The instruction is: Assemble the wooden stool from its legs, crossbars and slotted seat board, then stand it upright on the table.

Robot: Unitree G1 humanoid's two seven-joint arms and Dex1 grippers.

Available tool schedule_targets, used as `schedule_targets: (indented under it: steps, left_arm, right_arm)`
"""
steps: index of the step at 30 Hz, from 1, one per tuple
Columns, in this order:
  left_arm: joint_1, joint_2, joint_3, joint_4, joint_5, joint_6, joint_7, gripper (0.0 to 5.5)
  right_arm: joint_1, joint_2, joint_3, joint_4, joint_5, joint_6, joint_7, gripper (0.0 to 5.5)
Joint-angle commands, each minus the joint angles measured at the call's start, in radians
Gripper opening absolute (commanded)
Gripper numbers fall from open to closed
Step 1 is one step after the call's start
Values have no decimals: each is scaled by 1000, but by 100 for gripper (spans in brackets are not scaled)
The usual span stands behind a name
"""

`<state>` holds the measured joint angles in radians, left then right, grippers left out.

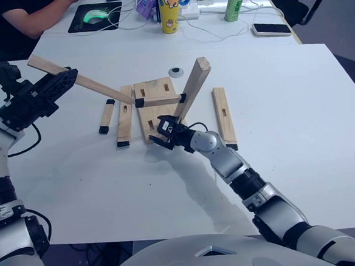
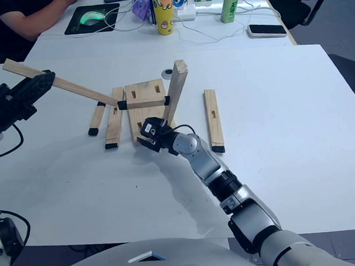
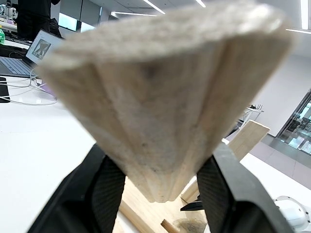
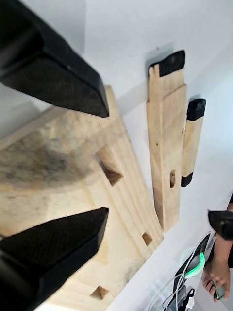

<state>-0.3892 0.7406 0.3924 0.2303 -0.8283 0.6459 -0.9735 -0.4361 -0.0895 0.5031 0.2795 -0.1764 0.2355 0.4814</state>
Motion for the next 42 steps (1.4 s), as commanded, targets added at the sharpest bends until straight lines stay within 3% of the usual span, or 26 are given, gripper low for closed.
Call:
schedule_targets:
  steps: [1,8,15,19,26,34,42]
  left_arm:
    - [5,-11,27,-24,4,-7,18,203]
    - [63,-27,64,-85,-8,1,59,203]
    - [96,-41,78,-120,-11,4,85,203]
    - [97,-50,76,-141,-16,3,94,203]
    - [100,-116,48,-242,-40,4,127,203]
    - [90,-90,-30,-257,40,-31,105,203]
    - [74,-76,-70,-299,61,-37,69,203]
  right_arm:
    - [-6,-19,39,3,10,304,127,345]
    - [53,-146,100,-88,95,715,285,345]
    - [82,-265,153,-123,101,792,331,345]
    - [147,-342,104,-206,147,816,339,345]
    - [209,-346,-18,-263,162,482,255,345]
    - [273,-217,-231,-338,319,192,189,345]
    - [351,-109,-361,-448,468,179,110,222]
